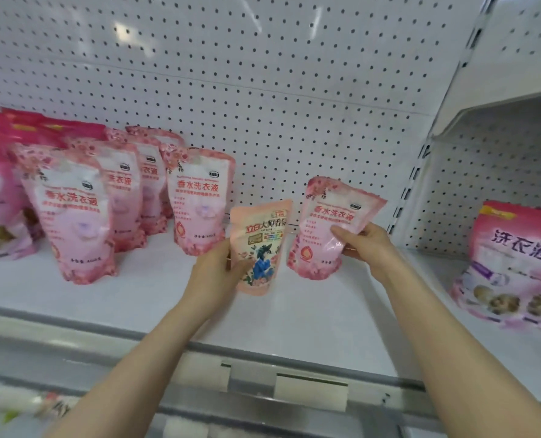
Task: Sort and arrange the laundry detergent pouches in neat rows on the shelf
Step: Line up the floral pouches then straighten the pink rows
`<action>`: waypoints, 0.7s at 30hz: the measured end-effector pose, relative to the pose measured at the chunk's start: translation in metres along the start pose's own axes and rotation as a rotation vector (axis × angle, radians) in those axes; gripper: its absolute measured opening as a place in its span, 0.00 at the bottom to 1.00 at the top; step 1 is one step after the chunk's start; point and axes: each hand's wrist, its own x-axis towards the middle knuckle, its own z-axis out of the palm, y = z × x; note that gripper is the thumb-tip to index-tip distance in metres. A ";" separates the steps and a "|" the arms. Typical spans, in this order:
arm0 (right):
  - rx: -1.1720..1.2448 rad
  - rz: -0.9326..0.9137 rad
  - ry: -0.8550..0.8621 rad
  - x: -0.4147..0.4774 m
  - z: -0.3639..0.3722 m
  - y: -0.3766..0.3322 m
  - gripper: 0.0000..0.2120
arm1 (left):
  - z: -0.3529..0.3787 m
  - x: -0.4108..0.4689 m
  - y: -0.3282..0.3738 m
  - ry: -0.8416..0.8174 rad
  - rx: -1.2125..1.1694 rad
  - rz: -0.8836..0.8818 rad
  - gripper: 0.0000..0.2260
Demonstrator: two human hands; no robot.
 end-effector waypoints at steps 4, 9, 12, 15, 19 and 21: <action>-0.018 -0.072 0.040 -0.011 -0.007 0.001 0.13 | 0.001 0.002 0.002 0.011 0.001 -0.026 0.13; 0.052 -0.156 0.081 -0.026 -0.017 0.001 0.07 | 0.007 0.007 0.004 0.035 -0.033 -0.024 0.11; 0.077 -0.169 0.171 -0.038 -0.029 0.008 0.06 | 0.018 0.012 0.014 0.010 -0.059 -0.013 0.11; 0.090 -0.169 0.218 -0.055 -0.045 0.013 0.06 | 0.036 0.022 0.028 -0.027 -0.096 -0.028 0.10; 0.102 -0.218 0.239 -0.084 -0.074 0.012 0.08 | 0.065 0.027 0.055 -0.038 -0.167 -0.038 0.19; 0.123 -0.220 0.250 -0.097 -0.084 0.010 0.08 | 0.074 0.018 0.066 0.074 -0.162 0.050 0.28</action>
